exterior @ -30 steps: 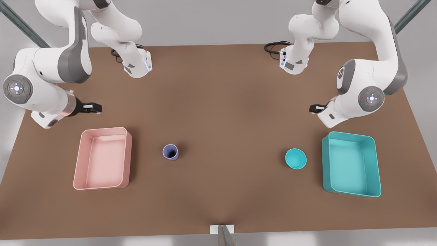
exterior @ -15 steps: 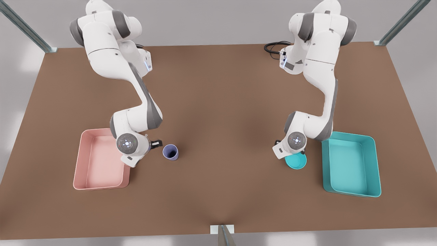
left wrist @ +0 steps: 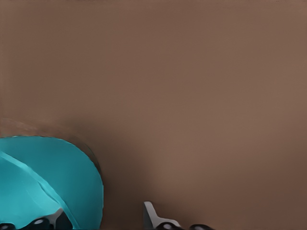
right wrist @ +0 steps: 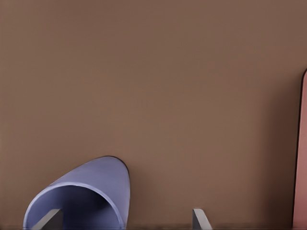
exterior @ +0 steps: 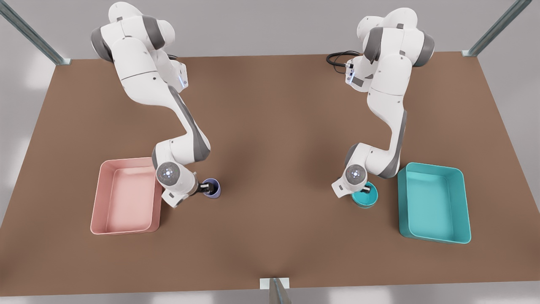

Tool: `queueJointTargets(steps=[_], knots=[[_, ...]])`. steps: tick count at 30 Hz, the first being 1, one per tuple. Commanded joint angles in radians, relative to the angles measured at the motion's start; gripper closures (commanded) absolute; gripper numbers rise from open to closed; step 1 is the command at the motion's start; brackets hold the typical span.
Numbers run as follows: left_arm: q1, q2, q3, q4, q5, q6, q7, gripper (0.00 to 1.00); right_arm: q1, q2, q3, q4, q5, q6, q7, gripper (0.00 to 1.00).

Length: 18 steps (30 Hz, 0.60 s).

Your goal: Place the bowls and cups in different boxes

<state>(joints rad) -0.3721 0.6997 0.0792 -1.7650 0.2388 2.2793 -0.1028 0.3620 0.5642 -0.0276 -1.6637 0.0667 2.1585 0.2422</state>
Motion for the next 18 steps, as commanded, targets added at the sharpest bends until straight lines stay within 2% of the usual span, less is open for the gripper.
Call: queueJointTargets(steps=[1,4,8,9,10,13,14,15,17,18], knots=[[-0.001,-0.006,0.001,0.005,-0.052,-0.004,-0.092,0.72,0.006,-0.003,0.0,-0.017,0.002,0.05,0.118,0.0],[-0.007,-0.014,0.001,0.007,-0.052,-0.006,-0.127,0.79,0.011,0.003,0.0,-0.079,0.002,0.126,0.117,0.0],[-0.014,-0.029,0.001,0.022,-0.053,-0.044,-0.143,0.79,0.017,0.032,0.0,-0.077,0.001,0.144,0.117,0.0],[-0.014,-0.037,0.001,0.032,-0.053,-0.067,-0.143,0.79,0.015,0.036,0.0,-0.077,0.001,0.146,0.117,0.06],[-0.017,-0.049,0.001,0.061,-0.053,-0.122,-0.143,0.79,0.015,0.051,0.0,-0.073,0.001,0.146,0.115,0.26],[-0.018,-0.173,0.054,0.148,0.002,-0.437,-0.141,0.79,0.015,0.052,0.0,-0.065,-0.001,0.141,0.111,0.7],[0.002,-0.207,0.065,0.148,0.141,-0.503,-0.14,0.79,0.017,0.052,0.0,-0.062,-0.002,0.136,0.101,0.73],[0.091,-0.224,0.065,0.15,0.162,-0.5,-0.138,0.79,0.017,0.051,0.0,-0.057,-0.002,0.132,0.104,0.79],[0.236,-0.22,0.065,0.144,0.165,-0.442,-0.023,0.79,0.018,0.042,0.0,-0.044,-0.001,0.121,0.109,0.79],[0.251,-0.21,0.065,0.139,0.195,-0.442,0.0,0.79,0.017,0.033,0.0,-0.034,0.001,0.101,0.104,0.79]])
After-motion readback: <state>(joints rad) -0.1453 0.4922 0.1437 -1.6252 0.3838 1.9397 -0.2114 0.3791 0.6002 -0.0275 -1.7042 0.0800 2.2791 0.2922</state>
